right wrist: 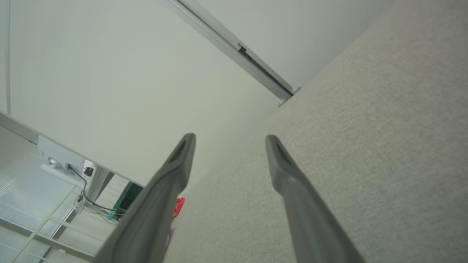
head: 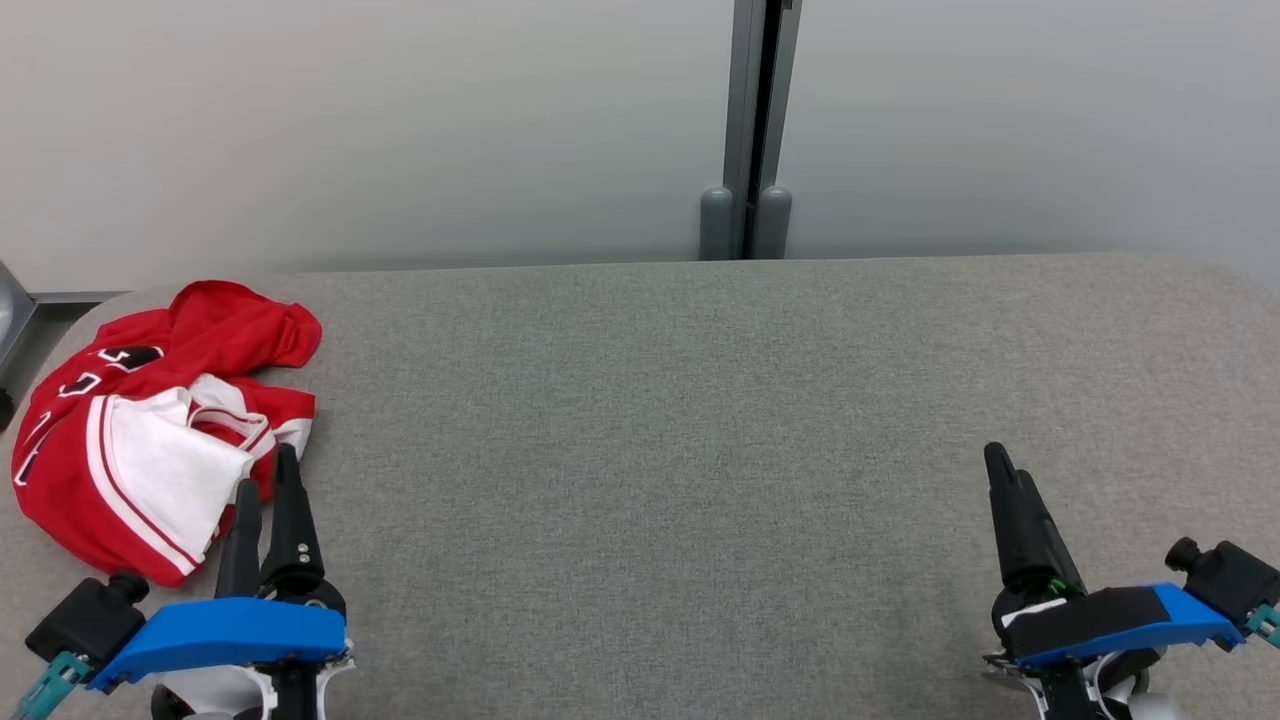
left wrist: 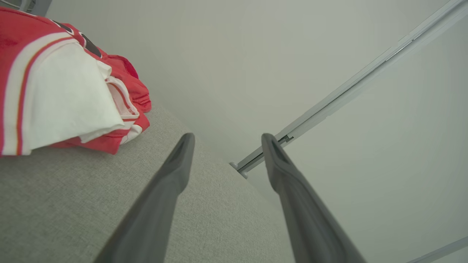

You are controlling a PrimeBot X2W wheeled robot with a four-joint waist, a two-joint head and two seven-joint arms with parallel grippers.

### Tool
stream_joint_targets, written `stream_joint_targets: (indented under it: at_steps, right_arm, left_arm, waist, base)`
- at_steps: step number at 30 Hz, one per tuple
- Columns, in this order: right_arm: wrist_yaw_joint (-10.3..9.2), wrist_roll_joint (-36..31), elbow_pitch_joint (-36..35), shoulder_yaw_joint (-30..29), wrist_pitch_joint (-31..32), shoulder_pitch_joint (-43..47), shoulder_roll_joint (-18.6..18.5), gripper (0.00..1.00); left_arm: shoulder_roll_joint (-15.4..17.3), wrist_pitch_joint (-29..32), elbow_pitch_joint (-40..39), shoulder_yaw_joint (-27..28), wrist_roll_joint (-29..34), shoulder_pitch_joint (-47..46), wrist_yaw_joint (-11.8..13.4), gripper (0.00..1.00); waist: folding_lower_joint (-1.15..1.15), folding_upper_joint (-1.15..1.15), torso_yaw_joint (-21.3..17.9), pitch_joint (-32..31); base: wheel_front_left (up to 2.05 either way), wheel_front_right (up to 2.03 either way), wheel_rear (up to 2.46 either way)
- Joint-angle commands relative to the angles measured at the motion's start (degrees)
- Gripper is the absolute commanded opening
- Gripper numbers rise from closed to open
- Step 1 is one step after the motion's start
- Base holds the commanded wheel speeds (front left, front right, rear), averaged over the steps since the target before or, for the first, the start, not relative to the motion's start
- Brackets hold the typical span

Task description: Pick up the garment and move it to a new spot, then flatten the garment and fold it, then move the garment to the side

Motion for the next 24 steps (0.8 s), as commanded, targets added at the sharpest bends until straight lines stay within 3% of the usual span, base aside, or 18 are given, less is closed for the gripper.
stream_joint_targets:
  at_steps: [1, 24]
  right_arm:
    - [0.09, -2.61, -0.76, 0.47, -0.68, -1.32, -0.38, 1.00]
    - [0.12, -21.34, 0.91, 2.77, -4.39, -1.99, -0.50, 1.00]
  left_arm:
    - [0.44, -0.68, -0.94, -0.28, 2.89, -1.19, 0.22, 1.00]
    - [0.62, -4.40, 0.43, -1.81, 22.43, -1.00, 0.73, 1.00]
  waist:
    - [0.00, 0.00, 0.01, -0.05]
    - [0.00, 0.00, 0.22, -0.33]
  base:
    - [0.00, 0.00, 0.00]
    - [0.00, 0.00, 0.00]
